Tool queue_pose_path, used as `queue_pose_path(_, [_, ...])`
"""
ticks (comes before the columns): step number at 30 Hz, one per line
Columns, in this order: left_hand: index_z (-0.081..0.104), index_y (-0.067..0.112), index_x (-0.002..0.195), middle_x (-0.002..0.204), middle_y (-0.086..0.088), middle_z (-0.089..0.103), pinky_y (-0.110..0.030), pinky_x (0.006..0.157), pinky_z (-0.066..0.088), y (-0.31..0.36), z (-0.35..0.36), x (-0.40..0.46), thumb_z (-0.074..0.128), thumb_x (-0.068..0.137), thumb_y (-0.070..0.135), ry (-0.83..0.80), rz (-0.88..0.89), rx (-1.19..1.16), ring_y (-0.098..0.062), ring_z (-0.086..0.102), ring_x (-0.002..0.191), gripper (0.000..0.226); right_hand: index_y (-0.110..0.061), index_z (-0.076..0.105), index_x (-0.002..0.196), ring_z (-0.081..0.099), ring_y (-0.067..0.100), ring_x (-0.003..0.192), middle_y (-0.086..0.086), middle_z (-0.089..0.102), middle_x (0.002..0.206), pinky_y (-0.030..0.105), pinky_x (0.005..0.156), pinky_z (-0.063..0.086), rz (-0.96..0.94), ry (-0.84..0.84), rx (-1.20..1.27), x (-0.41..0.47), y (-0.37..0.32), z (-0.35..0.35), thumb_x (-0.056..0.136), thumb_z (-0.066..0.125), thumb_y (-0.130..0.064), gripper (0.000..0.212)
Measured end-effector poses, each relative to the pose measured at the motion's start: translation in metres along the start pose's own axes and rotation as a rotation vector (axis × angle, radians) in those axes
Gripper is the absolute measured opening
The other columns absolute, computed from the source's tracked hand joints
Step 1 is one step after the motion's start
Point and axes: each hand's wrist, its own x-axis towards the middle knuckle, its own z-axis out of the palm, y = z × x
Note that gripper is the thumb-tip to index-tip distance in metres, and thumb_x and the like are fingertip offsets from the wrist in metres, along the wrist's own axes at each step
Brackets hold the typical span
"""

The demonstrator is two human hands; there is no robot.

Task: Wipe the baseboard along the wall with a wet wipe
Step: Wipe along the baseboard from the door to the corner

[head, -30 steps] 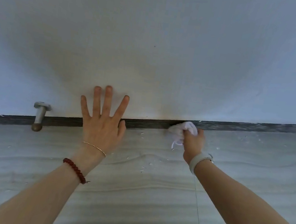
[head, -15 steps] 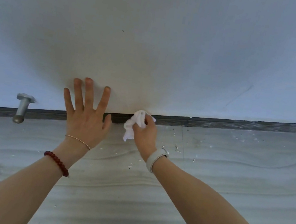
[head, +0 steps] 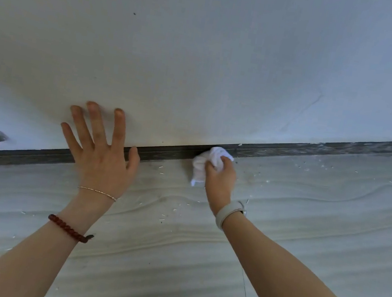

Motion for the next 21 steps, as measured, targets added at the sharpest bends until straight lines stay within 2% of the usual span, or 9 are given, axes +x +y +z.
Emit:
queue_pose_path(3, [-0.006, 0.023, 0.148, 0.149, -0.019, -0.008, -0.054, 0.112, -0.006, -0.008, 0.001, -0.001, 0.045, 0.089, 0.035, 0.012, 0.026, -0.018, -0.047, 0.001, 0.133, 0.079, -0.012, 0.052, 0.083, 0.039, 0.008, 0.054, -0.005, 0.044, 0.059, 0.018, 0.049, 0.031, -0.018, -0.117, -0.013, -0.011, 0.001, 0.012, 0.084, 0.051, -0.005, 0.007])
queue_pose_path(6, [-0.007, 0.024, 0.147, 0.151, -0.009, -0.028, -0.052, 0.112, -0.009, -0.009, 0.003, -0.002, 0.042, 0.09, 0.036, 0.024, 0.042, -0.02, -0.046, -0.002, 0.134, 0.077, -0.011, 0.054, 0.083, 0.047, 0.012, 0.06, -0.004, 0.048, 0.063, 0.018, 0.053, 0.038, 0.037, 0.014, 0.025, -0.008, 0.008, -0.005, 0.088, 0.049, -0.007, 0.008])
queue_pose_path(8, [-0.007, 0.024, 0.147, 0.15, -0.016, -0.015, -0.05, 0.112, -0.012, -0.009, 0.003, -0.001, 0.044, 0.088, 0.035, 0.022, 0.042, -0.014, -0.047, -0.001, 0.133, 0.079, -0.007, 0.057, 0.093, 0.053, 0.02, 0.073, 0.003, 0.055, 0.075, 0.027, 0.063, 0.041, 0.103, 0.241, 0.027, 0.0, 0.016, -0.023, 0.089, 0.047, -0.007, 0.011])
queue_pose_path(10, [-0.007, 0.023, 0.147, 0.146, -0.021, -0.002, -0.05, 0.112, -0.012, -0.009, 0.003, -0.001, 0.047, 0.087, 0.034, 0.018, 0.042, -0.01, -0.048, 0.001, 0.132, 0.081, -0.004, 0.054, 0.103, 0.052, 0.02, 0.081, 0.003, 0.054, 0.082, 0.025, 0.065, 0.041, 0.155, 0.43, 0.117, 0.008, 0.02, -0.036, 0.087, 0.046, -0.003, 0.018])
queue_pose_path(12, [-0.006, 0.022, 0.147, 0.144, -0.022, 0.002, -0.05, 0.112, -0.011, -0.009, 0.002, 0.0, 0.048, 0.086, 0.033, 0.018, 0.046, -0.005, -0.049, 0.003, 0.131, 0.082, -0.005, 0.052, 0.106, 0.051, 0.019, 0.081, 0.003, 0.053, 0.083, 0.02, 0.064, 0.041, 0.178, 0.45, 0.137, 0.016, 0.019, -0.036, 0.087, 0.045, -0.002, 0.021])
queue_pose_path(15, [-0.007, 0.023, 0.147, 0.144, -0.021, 0.001, -0.05, 0.112, -0.011, -0.011, 0.004, -0.001, 0.048, 0.087, 0.034, 0.019, 0.064, -0.007, -0.049, 0.003, 0.131, 0.082, -0.004, 0.051, 0.102, 0.048, 0.02, 0.081, 0.004, 0.051, 0.08, 0.009, 0.062, 0.04, 0.17, 0.303, 0.102, 0.015, 0.012, -0.005, 0.087, 0.044, -0.002, 0.017])
queue_pose_path(16, [-0.008, 0.024, 0.147, 0.144, -0.021, 0.0, -0.051, 0.112, -0.01, -0.012, 0.004, 0.0, 0.048, 0.087, 0.034, 0.017, 0.066, -0.011, -0.049, 0.002, 0.131, 0.082, -0.005, 0.051, 0.102, 0.048, 0.019, 0.081, 0.002, 0.049, 0.078, 0.008, 0.063, 0.04, 0.173, 0.225, 0.097, 0.01, 0.009, 0.009, 0.087, 0.044, -0.002, 0.017])
queue_pose_path(19, [-0.007, 0.024, 0.147, 0.143, -0.021, 0.002, -0.061, 0.11, 0.005, -0.01, 0.004, 0.001, 0.047, 0.087, 0.033, 0.016, 0.05, -0.027, -0.049, 0.004, 0.13, 0.082, -0.004, 0.049, 0.119, 0.05, 0.018, 0.09, 0.003, 0.052, 0.095, 0.032, 0.083, 0.046, 0.235, -0.2, 0.073, -0.019, 0.005, 0.044, 0.089, 0.048, -0.008, 0.03])
queue_pose_path(21, [-0.006, 0.022, 0.147, 0.143, -0.022, 0.005, -0.065, 0.107, 0.012, -0.01, 0.005, 0.0, 0.047, 0.087, 0.033, 0.027, 0.053, -0.019, -0.05, 0.006, 0.13, 0.081, 0.0, 0.053, 0.117, 0.057, 0.019, 0.082, 0.006, 0.058, 0.091, 0.031, 0.076, 0.05, 0.269, -0.483, 0.096, -0.04, 0.001, 0.056, 0.088, 0.051, -0.006, 0.03])
